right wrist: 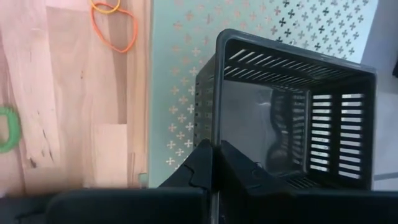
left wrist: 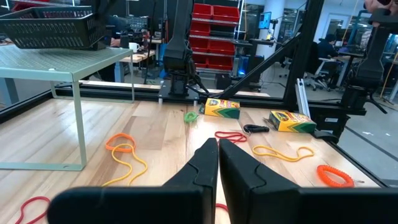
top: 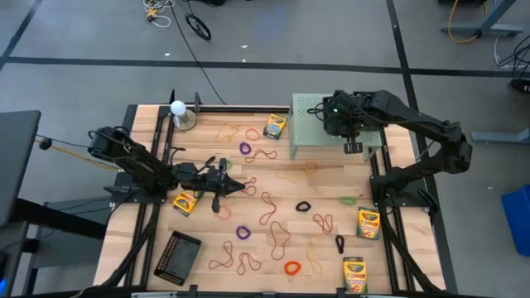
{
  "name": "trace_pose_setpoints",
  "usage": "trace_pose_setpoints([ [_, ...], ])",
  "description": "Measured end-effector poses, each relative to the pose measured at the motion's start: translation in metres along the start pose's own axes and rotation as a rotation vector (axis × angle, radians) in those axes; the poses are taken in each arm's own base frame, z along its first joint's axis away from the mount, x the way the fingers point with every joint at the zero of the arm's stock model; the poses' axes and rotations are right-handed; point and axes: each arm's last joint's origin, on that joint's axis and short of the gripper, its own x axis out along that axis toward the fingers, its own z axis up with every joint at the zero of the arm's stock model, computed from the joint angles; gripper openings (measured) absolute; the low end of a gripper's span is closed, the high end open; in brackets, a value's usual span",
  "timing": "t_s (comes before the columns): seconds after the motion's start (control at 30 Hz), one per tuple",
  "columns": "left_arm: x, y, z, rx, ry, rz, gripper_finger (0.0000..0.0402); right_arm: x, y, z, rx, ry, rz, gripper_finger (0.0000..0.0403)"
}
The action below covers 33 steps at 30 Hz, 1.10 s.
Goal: Pick & Place Office Desk Supplies
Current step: Put the top black basket on the shelf
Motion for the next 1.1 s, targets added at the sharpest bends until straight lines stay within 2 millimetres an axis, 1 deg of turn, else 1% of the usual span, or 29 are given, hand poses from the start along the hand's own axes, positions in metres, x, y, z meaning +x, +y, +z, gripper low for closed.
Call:
trace_pose_setpoints([
  [0.17,0.0,0.0,0.0,0.0,0.0,0.0,0.0021,0.0014,-0.0005,0.001,-0.001,0.007,-0.004,0.0033],
  [0.4,0.0,0.0,0.0,0.0,0.0,0.0,0.0021,0.0014,-0.0005,0.0009,0.002,0.009,-0.006,0.0034],
  [0.5,0.0,0.0,0.0,0.0,0.0,0.0,0.0021,0.0014,-0.0013,0.0004,0.026,0.026,-0.034,0.0039],
  [0.6,0.0,0.0,0.0,0.0,0.0,0.0,0.0021,0.0014,-0.0021,-0.0002,0.044,0.044,-0.062,0.0048],
  [0.9,0.0,0.0,0.0,0.0,0.0,0.0,0.0021,0.0013,-0.0021,-0.0002,0.046,0.046,-0.064,0.008],
  [1.03,0.0,0.0,0.0,0.0,0.0,0.0,0.0021,0.0013,-0.0021,-0.0002,0.047,0.046,-0.066,0.0088],
  [1.1,0.0,0.0,0.0,0.0,0.0,0.0,0.0021,0.0011,-0.003,-0.0002,0.107,0.056,-0.1,0.0087],
])
